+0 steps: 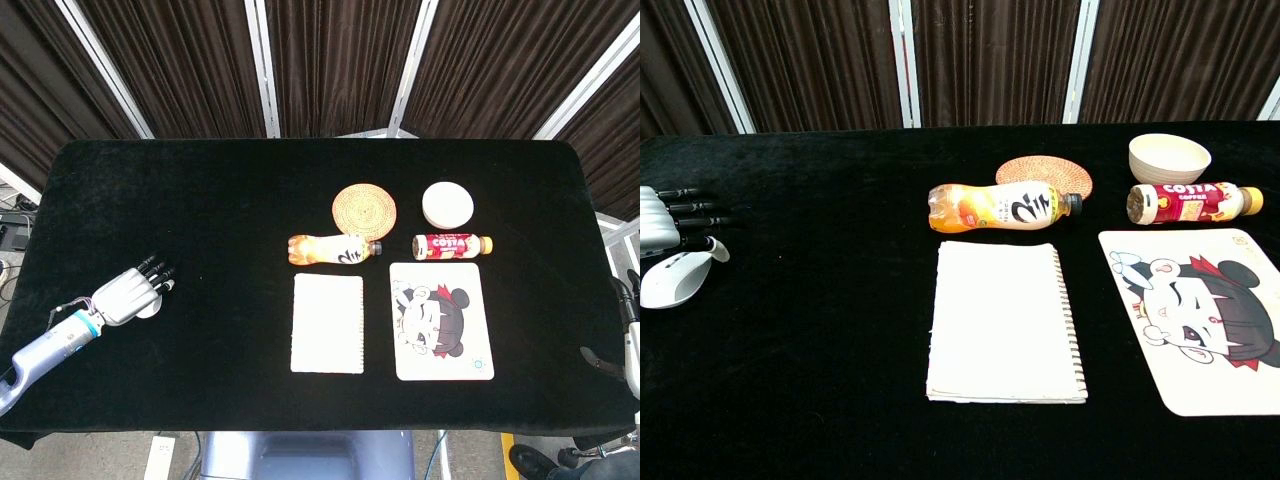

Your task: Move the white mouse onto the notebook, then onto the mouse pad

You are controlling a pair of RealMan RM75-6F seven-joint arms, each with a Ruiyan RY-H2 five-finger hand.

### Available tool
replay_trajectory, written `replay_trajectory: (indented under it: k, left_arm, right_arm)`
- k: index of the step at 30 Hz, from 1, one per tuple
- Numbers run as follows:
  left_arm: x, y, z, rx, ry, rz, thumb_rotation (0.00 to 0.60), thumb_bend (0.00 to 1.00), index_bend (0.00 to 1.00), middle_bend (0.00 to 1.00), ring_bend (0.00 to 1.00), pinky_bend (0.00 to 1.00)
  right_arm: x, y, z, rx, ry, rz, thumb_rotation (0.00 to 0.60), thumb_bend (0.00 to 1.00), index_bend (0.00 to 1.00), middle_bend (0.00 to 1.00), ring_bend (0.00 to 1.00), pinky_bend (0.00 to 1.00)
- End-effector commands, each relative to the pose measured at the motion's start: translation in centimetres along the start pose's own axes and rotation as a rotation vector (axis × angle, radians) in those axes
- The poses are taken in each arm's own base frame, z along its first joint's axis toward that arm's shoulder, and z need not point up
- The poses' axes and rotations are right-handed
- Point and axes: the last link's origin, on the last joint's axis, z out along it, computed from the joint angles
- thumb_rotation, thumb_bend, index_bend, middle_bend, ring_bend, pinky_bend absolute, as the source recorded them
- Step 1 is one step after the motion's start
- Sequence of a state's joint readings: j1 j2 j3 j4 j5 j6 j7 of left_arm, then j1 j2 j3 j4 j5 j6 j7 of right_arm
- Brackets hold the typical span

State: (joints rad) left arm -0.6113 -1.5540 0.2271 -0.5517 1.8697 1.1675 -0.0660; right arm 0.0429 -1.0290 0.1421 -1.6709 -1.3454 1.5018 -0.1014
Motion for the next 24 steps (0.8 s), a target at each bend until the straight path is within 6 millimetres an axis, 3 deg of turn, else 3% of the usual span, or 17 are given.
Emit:
replay_trajectory:
  k: [1, 3, 6, 10, 19, 24]
  left_arm:
    - [-0.2, 0.2, 0.0, -0.001, -0.006, -0.013, 0.600, 0.00, 0.25, 0.05, 0.02, 0.02]
    - [-0.3, 0.5, 0.1, -0.003, -0.008, -0.020, 0.600, 0.00, 0.27, 0.08, 0.05, 0.05]
    - [-0.4, 0.9, 0.2, -0.001, -0.008, -0.038, 0.600, 0.02, 0.38, 0.20, 0.19, 0.24]
    - [-0.7, 1.3, 0.4, 0.016, -0.021, -0.104, 0.600, 0.07, 0.49, 0.32, 0.32, 0.37]
    - [1.6, 0.9, 1.1, 0.004, 0.088, -0.127, 0.600, 0.08, 0.55, 0.38, 0.37, 0.39]
    - [4.6, 0.8, 2.7, -0.037, 0.181, -0.117, 0.600, 0.08, 0.56, 0.38, 0.37, 0.39]
  right_arm:
    - [0.0, 0.0, 0.0, -0.001, -0.001, 0.001, 0.600, 0.00, 0.07, 0.00, 0.00, 0.00]
    - [0.0, 0.0, 0.0, 0.000, -0.001, 0.002, 0.600, 0.00, 0.07, 0.00, 0.00, 0.00]
    - [0.0, -0.1, 0.0, 0.001, -0.001, 0.002, 0.600, 0.00, 0.07, 0.00, 0.00, 0.00]
    - [-0.1, -0.1, 0.1, 0.002, -0.003, 0.003, 0.600, 0.00, 0.07, 0.00, 0.00, 0.00]
    - [-0.2, 0.1, 0.3, -0.005, -0.008, 0.007, 0.600, 0.00, 0.07, 0.00, 0.00, 0.00]
    - [-0.1, 0.2, 0.5, -0.014, -0.008, 0.009, 0.600, 0.00, 0.07, 0.00, 0.00, 0.00]
